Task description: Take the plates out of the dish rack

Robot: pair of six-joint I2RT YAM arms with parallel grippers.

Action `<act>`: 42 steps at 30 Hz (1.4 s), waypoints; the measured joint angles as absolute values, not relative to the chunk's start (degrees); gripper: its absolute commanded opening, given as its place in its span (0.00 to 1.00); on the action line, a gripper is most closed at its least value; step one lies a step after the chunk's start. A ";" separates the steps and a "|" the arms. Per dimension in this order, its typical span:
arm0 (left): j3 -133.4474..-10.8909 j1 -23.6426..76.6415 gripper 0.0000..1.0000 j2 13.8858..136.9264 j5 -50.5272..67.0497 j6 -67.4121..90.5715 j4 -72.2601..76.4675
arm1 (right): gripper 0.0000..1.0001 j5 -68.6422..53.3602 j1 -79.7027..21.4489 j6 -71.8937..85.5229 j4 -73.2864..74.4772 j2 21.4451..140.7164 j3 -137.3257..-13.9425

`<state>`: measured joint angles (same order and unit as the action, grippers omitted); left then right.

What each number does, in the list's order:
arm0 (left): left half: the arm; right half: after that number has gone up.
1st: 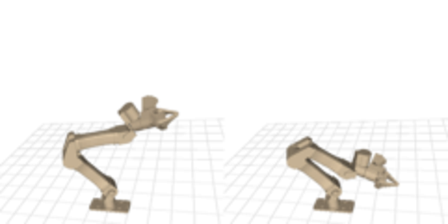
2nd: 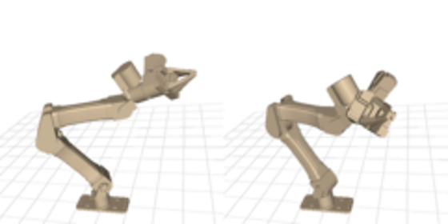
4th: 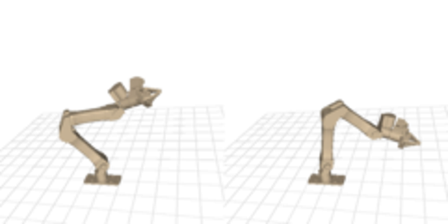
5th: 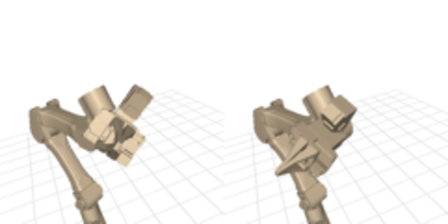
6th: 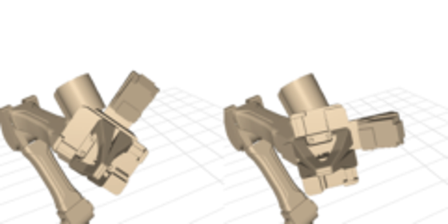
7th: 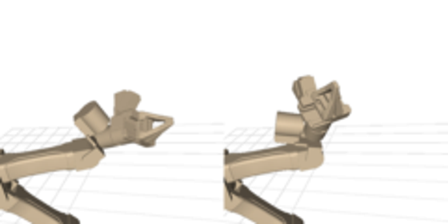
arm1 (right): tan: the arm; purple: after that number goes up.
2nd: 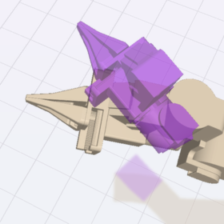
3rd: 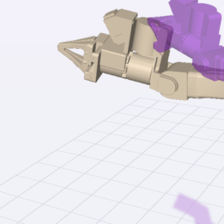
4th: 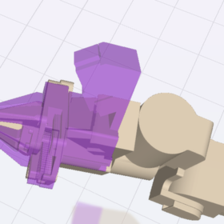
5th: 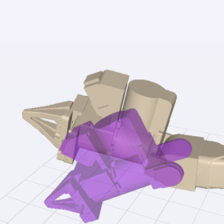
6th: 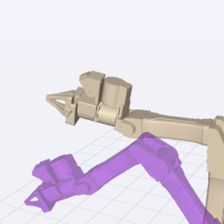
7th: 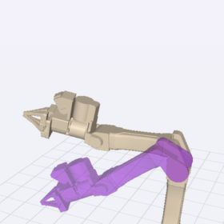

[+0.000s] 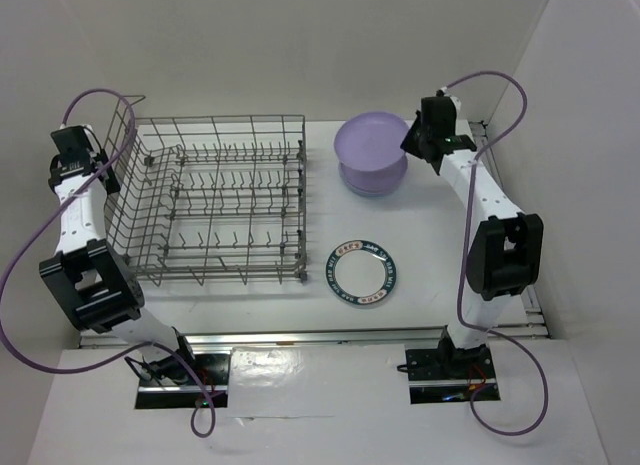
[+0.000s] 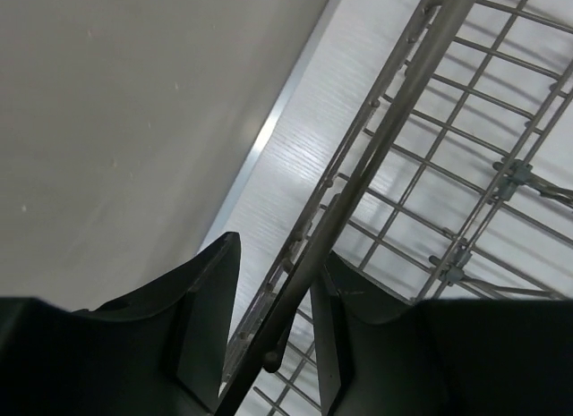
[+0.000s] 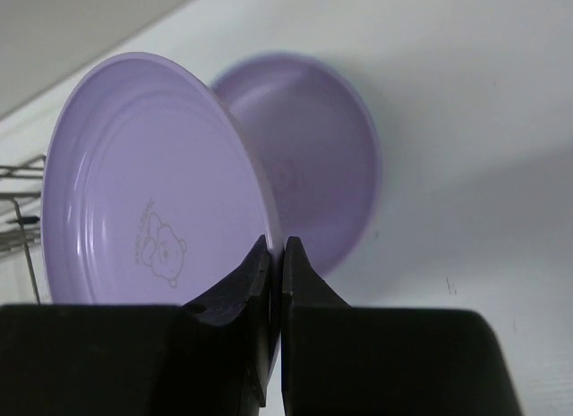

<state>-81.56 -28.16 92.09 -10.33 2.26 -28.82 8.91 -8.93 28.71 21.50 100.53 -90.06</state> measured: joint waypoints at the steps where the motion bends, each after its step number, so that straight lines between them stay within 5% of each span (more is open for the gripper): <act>1: -82.11 -28.21 0.00 92.77 -10.41 1.15 -28.45 | 0.00 6.79 -7.86 29.28 21.47 100.53 -88.42; 10: -85.49 -28.45 0.00 96.66 -10.02 -5.74 -26.09 | 0.00 -8.67 -0.47 33.43 16.12 103.70 -81.91; 26: -84.84 -27.97 0.00 96.55 -10.31 -6.96 -25.21 | 0.00 -6.52 -0.69 31.68 12.84 118.56 -87.90; 31: -84.75 -27.94 0.00 96.55 -10.31 -7.20 -25.06 | 0.47 -2.11 -2.79 28.34 12.32 118.56 -88.99; 42: -83.94 -27.86 0.00 96.09 -10.41 -7.44 -24.25 | 0.67 4.29 -6.24 23.79 13.26 119.59 -92.92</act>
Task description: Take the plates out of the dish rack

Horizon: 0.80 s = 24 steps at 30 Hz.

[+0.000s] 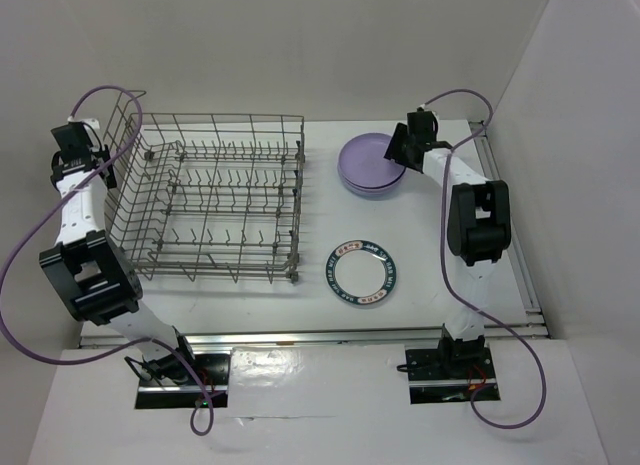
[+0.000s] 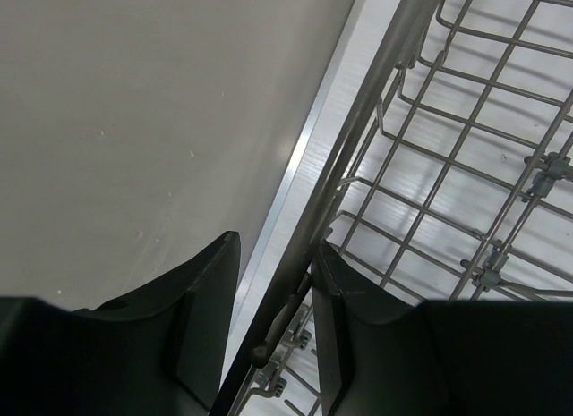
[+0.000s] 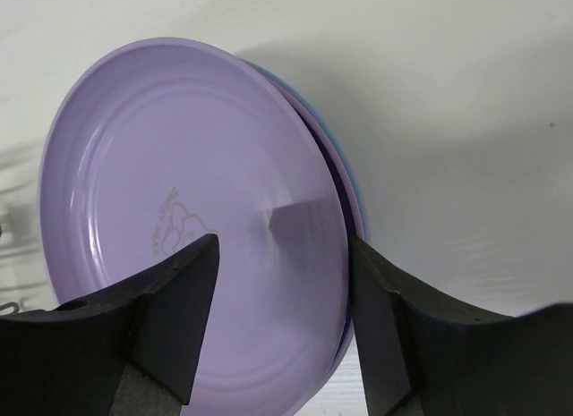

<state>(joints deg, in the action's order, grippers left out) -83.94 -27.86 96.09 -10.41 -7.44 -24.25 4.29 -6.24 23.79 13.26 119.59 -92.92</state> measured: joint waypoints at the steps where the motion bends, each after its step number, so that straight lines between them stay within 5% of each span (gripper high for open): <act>1: -83.59 -27.81 0.00 95.88 -10.50 -7.55 -23.88 | 0.67 4.51 -6.24 23.66 13.28 119.59 -92.92; 16: -82.43 -27.81 0.00 95.26 -10.55 -8.71 -22.46 | 0.66 10.87 -6.52 22.83 19.77 114.63 -93.06; 22: -82.43 -27.81 0.00 95.24 -10.55 -8.71 -22.46 | 0.38 16.82 -6.52 23.16 23.86 114.52 -93.89; 24: -82.30 -27.81 0.00 95.15 -10.52 -8.75 -22.37 | 0.21 19.88 -6.63 23.16 27.05 115.31 -95.98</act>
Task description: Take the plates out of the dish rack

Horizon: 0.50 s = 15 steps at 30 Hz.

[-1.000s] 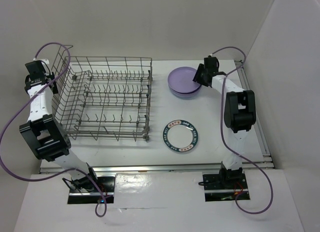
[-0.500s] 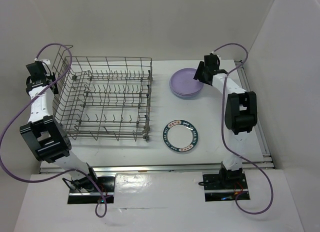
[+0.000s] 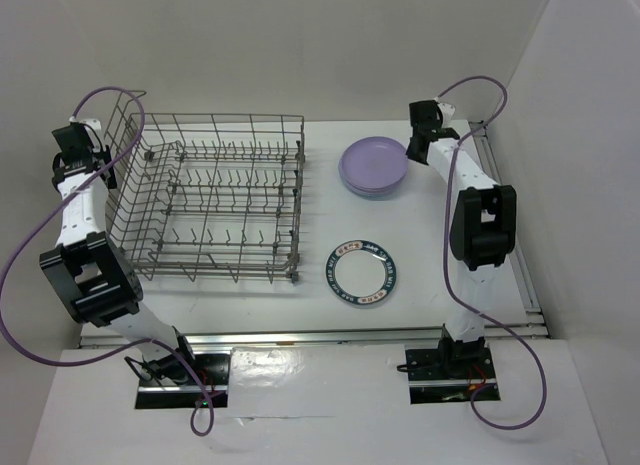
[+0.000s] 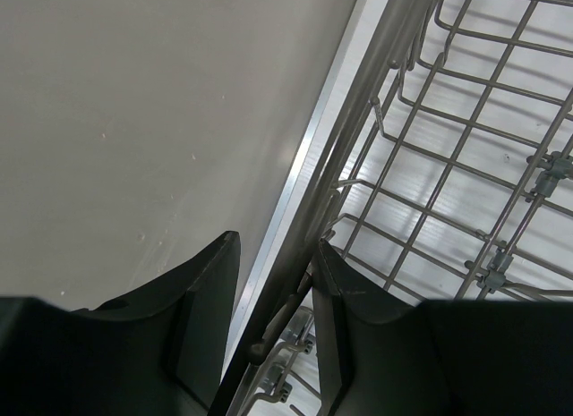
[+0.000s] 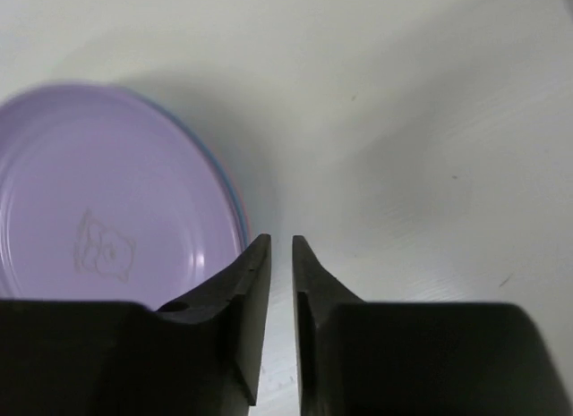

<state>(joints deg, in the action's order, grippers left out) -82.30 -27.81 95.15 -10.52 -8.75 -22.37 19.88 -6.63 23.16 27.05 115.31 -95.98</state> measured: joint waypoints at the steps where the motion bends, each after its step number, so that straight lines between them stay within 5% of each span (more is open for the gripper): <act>1: -82.21 -27.81 0.00 95.11 -10.55 -8.80 -22.26 | 0.17 21.82 -6.81 23.33 28.53 116.09 -97.93; 15: -81.10 -27.81 0.00 94.35 -10.48 -9.10 -21.45 | 0.03 36.58 -11.42 22.15 35.33 128.31 -109.47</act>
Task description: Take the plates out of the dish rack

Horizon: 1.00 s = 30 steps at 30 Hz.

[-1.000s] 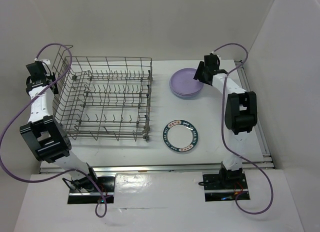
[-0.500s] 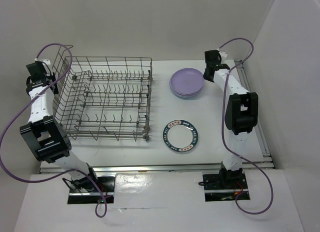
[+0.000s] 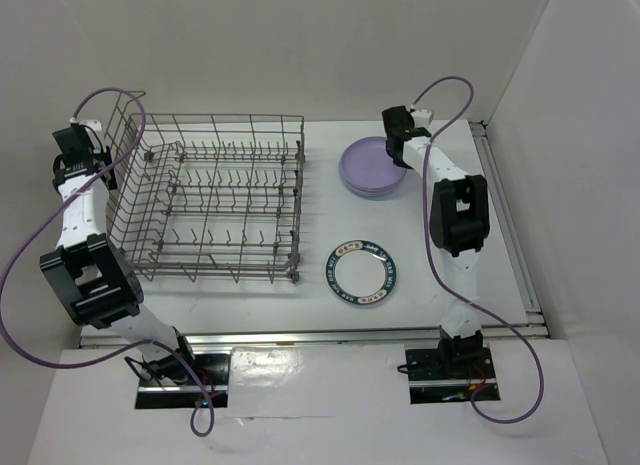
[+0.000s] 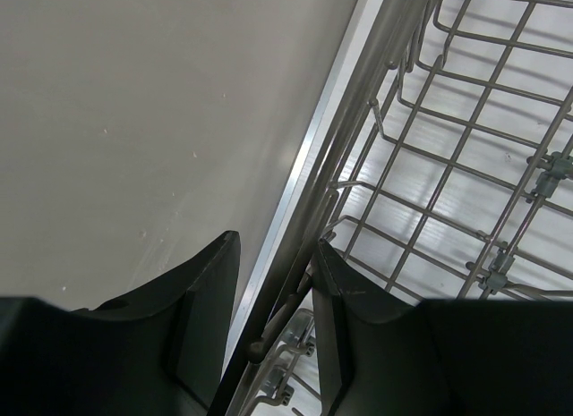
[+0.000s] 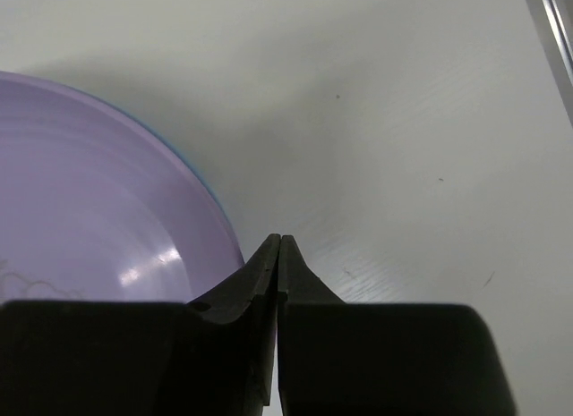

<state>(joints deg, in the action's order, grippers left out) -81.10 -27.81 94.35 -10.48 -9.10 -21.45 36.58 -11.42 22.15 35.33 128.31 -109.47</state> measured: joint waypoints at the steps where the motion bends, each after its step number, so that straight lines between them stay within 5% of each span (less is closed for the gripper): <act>1: -80.97 -27.81 0.00 94.26 -10.50 -9.10 -21.37 | 0.03 36.80 -11.44 22.13 35.73 128.64 -109.47; 30: -80.84 -27.81 0.00 94.13 -10.55 -9.08 -21.34 | 0.00 36.42 -11.86 22.68 36.01 130.54 -108.97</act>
<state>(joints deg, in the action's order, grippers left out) -80.84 -27.81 94.13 -10.55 -9.08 -21.34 36.42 -11.86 22.68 36.01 130.54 -108.97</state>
